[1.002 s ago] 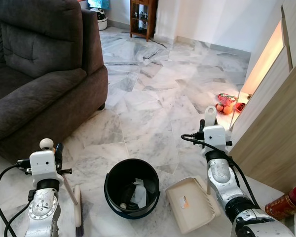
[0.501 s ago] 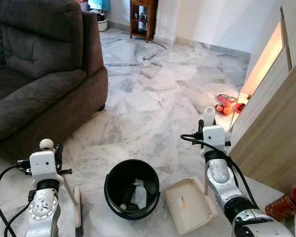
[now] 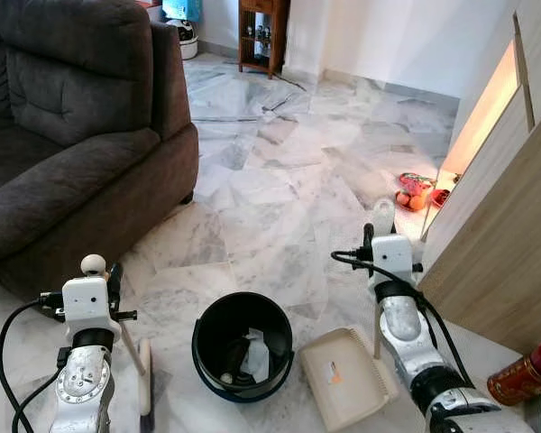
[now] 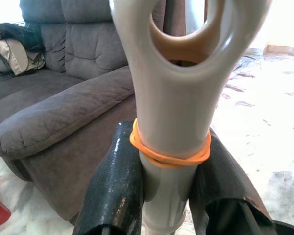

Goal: Sweep floor

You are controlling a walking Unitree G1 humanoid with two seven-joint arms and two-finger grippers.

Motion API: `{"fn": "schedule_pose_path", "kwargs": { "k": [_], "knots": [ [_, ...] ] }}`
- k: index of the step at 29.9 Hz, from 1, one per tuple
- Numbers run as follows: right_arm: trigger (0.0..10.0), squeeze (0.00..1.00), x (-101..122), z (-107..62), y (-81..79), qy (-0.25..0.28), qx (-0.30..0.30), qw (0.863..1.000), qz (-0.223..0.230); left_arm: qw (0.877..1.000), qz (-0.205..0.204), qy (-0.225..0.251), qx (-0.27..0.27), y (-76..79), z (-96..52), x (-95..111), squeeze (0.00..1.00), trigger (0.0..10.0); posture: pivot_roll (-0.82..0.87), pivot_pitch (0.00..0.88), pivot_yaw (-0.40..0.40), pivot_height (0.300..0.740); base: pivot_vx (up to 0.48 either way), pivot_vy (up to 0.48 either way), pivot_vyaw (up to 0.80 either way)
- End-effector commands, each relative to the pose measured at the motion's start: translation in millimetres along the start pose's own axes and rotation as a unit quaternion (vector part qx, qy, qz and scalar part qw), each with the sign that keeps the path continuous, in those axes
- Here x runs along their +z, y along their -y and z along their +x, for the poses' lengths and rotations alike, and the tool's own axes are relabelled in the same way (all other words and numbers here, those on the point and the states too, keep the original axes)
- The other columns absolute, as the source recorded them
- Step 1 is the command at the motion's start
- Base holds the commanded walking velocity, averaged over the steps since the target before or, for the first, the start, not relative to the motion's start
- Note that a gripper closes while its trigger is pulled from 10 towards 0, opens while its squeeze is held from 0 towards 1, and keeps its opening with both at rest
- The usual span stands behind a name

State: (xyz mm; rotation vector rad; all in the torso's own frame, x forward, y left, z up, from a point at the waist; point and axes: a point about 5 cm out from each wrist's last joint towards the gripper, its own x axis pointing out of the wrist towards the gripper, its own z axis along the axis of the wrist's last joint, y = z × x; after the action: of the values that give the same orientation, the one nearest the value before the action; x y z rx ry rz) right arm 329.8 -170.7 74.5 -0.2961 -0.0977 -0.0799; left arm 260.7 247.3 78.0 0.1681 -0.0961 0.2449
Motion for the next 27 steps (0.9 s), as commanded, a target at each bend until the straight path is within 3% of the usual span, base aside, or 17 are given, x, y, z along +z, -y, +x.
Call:
{"fn": "schedule_pose_path", "kwargs": {
  "k": [1, 27],
  "knots": [
    [10.0, 0.0, 5.0, 2.9, 5.1, 0.017, -0.004, 1.0, -0.002, 1.0, 0.008, 0.023, -0.006, 0.9, 4.1, 7.0, 0.0, 10.0, 0.19, 0.0, -0.033, 0.74, 0.0, 0.0, 0.0],
    [10.0, 0.0, 4.3, 1.6, 2.7, 0.016, -0.001, 1.0, 0.0, 0.999, 0.01, 0.031, -0.008, 0.1, 9.0, 9.3, 0.0, 10.0, 0.19, 0.0, -0.033, 0.74, -0.255, 0.0, 0.0]
  ]
}}
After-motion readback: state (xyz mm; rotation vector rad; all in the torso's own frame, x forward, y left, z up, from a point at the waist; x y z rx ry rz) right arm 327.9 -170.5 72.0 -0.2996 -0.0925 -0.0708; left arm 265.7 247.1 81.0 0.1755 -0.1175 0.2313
